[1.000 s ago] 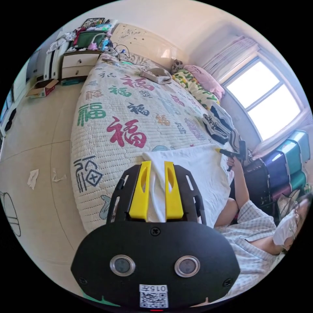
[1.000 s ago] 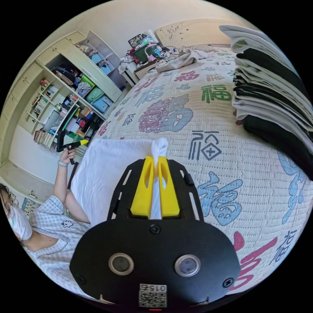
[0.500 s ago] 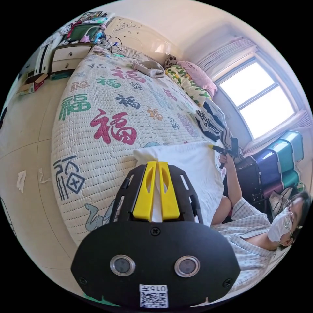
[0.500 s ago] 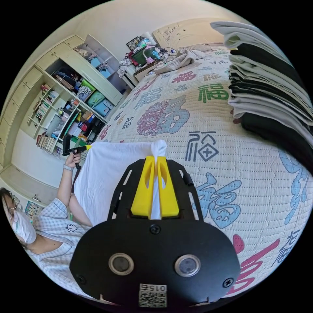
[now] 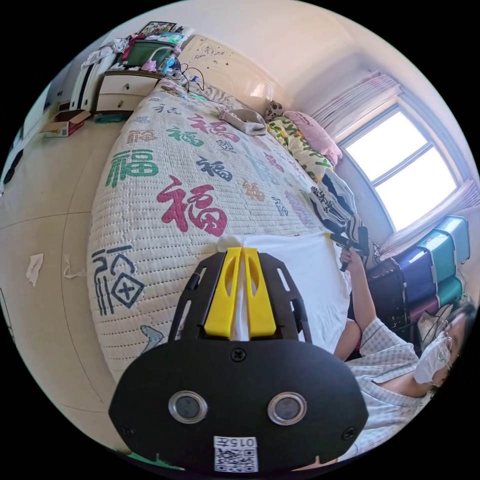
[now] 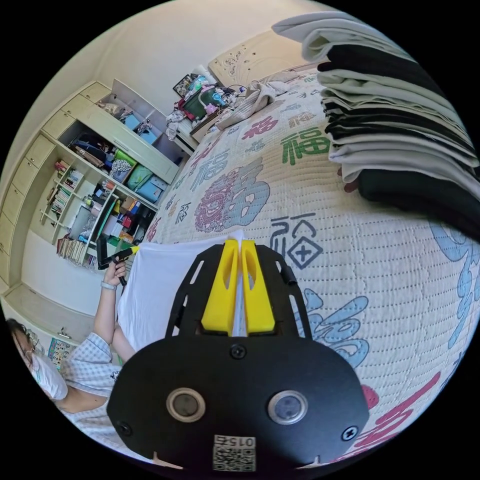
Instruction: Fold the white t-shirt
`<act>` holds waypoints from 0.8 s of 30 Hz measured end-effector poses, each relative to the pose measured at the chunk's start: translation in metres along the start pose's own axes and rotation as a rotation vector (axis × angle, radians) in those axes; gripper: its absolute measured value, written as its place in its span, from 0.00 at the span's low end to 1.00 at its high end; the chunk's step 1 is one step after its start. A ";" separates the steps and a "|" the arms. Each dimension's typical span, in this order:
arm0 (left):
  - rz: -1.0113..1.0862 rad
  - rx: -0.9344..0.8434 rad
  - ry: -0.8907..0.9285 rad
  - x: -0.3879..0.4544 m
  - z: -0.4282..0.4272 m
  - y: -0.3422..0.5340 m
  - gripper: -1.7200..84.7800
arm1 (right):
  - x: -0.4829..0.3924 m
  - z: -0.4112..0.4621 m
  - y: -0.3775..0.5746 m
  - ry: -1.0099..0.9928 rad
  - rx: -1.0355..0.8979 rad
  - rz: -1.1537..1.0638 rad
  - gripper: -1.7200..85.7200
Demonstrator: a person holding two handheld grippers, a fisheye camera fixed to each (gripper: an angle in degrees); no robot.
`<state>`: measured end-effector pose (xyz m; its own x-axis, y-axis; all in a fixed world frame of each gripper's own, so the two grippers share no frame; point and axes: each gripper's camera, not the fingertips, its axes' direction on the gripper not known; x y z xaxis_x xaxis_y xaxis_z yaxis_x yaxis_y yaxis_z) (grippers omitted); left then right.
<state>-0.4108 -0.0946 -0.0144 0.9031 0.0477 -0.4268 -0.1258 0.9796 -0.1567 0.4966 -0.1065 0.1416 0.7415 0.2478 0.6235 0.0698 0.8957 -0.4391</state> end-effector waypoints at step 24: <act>0.770 -0.520 -0.043 0.191 0.053 0.198 0.11 | -0.195 0.028 0.208 0.138 -0.527 -1.002 0.09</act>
<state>-0.2416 0.1190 -0.0802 0.5070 0.6659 -0.5474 -0.8558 0.4644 -0.2278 0.3477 0.0425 -0.0530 0.2591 -0.5637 0.7843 0.9193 0.3930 -0.0212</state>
